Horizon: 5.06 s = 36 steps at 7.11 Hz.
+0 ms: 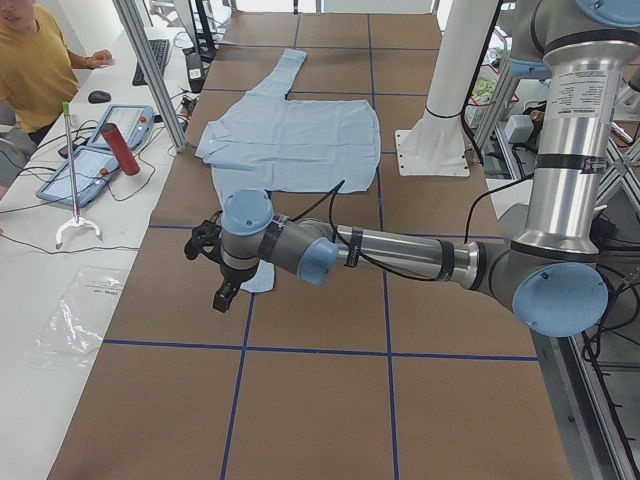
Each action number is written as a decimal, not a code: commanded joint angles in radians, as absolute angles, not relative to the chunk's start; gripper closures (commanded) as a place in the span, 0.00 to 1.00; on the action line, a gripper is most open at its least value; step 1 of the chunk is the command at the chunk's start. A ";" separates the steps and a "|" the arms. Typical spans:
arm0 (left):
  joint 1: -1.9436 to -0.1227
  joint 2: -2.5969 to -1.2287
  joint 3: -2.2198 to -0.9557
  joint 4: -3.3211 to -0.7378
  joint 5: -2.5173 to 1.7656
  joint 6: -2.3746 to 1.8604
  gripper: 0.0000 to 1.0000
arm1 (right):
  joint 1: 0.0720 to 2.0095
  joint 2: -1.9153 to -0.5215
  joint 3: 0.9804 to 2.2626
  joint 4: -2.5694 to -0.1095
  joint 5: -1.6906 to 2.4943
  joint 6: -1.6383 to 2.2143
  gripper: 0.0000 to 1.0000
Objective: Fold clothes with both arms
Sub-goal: 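Move the right gripper toward the sleeve cuff nearest it and grasp it, then carry the grasped sleeve across the shirt toward the collar with the right gripper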
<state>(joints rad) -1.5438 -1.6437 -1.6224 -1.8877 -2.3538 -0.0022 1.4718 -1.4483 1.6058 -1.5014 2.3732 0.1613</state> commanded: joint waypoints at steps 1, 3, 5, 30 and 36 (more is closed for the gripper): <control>-1.543 -1.644 -1.621 -1.888 -2.356 -0.003 0.01 | 1.433 -1.447 1.585 -1.486 2.372 0.167 0.00; -1.543 -1.644 -1.615 -1.890 -2.353 -0.002 0.01 | 1.411 -1.401 1.473 -1.441 2.372 0.213 0.00; -1.543 -1.644 -1.615 -1.891 -2.353 -0.002 0.01 | 1.373 -1.370 1.251 -1.132 2.368 0.497 0.02; -1.546 -1.647 -1.626 -1.893 -2.353 -0.003 0.01 | 1.287 -1.255 1.266 -1.193 2.431 0.810 1.00; -1.546 -1.647 -1.672 -1.894 -2.358 -0.006 0.01 | 0.939 -0.690 1.156 -1.181 2.191 1.646 1.00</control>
<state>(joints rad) -1.5473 -1.6470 -1.6673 -1.8932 -2.3538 -0.0047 1.0137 -0.8410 1.2381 -1.1895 2.2770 1.5386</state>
